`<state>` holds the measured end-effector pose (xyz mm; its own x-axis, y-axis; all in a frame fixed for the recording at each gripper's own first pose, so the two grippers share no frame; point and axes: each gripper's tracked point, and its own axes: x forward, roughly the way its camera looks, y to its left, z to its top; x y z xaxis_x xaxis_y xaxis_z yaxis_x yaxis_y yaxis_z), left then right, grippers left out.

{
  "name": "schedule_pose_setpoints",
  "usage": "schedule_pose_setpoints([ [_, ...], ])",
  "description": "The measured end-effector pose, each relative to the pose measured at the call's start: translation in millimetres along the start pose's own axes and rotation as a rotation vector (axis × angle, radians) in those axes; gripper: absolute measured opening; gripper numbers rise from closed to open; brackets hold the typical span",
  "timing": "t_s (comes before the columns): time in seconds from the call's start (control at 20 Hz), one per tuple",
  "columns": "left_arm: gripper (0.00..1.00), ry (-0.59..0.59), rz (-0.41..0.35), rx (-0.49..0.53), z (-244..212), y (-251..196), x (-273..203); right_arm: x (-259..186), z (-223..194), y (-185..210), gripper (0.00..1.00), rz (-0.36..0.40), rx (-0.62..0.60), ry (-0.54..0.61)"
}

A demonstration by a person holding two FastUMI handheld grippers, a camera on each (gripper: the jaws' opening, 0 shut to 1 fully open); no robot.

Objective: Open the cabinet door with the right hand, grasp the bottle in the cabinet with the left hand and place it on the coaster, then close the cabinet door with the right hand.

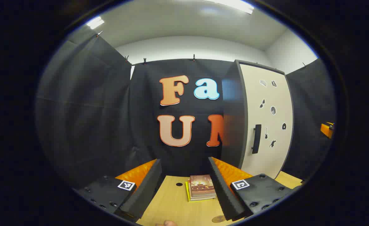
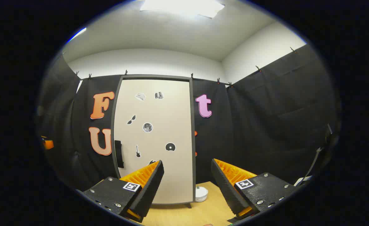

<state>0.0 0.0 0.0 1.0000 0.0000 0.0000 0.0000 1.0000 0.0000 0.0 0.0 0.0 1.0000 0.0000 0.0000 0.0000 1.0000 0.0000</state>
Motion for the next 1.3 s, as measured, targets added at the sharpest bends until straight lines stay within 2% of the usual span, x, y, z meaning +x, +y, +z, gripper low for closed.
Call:
schedule_pose_setpoints([
  [0.05, 0.94, -0.007, 0.006, 0.005, 7.2, 8.6, -2.4, -5.0, 4.2, 8.0, 0.94, 0.018, -0.008, 0.002],
  [0.15, 0.96, -0.028, 0.028, 0.034, 19.8, 23.3, -7.2, -7.8, 6.5, 13.3, 0.94, 0.042, -0.024, 0.026],
  [0.25, 0.93, -0.041, 0.053, 0.055, 30.1, 31.3, -12.5, -9.4, 8.3, 12.1, 0.94, 0.058, -0.022, 0.046],
  [0.3, 0.96, -0.043, 0.063, 0.058, 31.3, 32.0, -14.9, -9.6, 8.0, 9.5, 0.94, 0.063, -0.01, 0.054],
  [0.4, 0.93, -0.034, 0.075, 0.047, 30.4, 25.1, -18.1, -6.2, 5.3, -0.7, 0.94, 0.062, 0.01, 0.079],
  [0.5, 0.96, -0.028, 0.075, 0.027, 28.4, 16.2, -23.5, -1.2, 0.3, -11.0, 0.94, 0.066, 0.012, 0.102],
  [0.65, 0.96, -0.026, 0.092, 0.032, 27.9, 3.7, -29.2, 8.6, 5.2, -43.5, 0.95, 0.01, -0.033, 0.078],
  [0.7, 0.93, -0.027, 0.098, 0.036, 29.2, -1.6, -30.4, 10.2, 4.4, -47.7, 0.95, 0.013, -0.03, 0.08],
  [0.85, 0.99, -0.03, 0.11, 0.028, 30.0, -16.8, -38.7, 14.8, -1.8, -59.3, 0.94, 0.037, -0.013, 0.099],
  [0.95, 0.99, -0.034, 0.12, 0.033, 29.7, -24.3, -41.3, 17.8, -8.6, -67.7, 0.94, 0.045, -0.012, 0.116],
  [1.05, 0.93, -0.04, 0.128, 0.043, 32.0, -31.1, -46.5, 21.0, -11.5, -72.4, 0.94, 0.055, -0.004, 0.127],
  [1.2, 0.93, -0.041, 0.124, 0.047, 32.2, -40.1, -49.8, 25.5, -16.7, -68.7, 0.94, 0.07, 0.009, 0.146],
  [1.3, 0.94, -0.038, 0.114, 0.043, 31.8, -44.5, -51.3, 27.6, -16.0, -47.5, 0.94, 0.103, 0.015, 0.148],
])
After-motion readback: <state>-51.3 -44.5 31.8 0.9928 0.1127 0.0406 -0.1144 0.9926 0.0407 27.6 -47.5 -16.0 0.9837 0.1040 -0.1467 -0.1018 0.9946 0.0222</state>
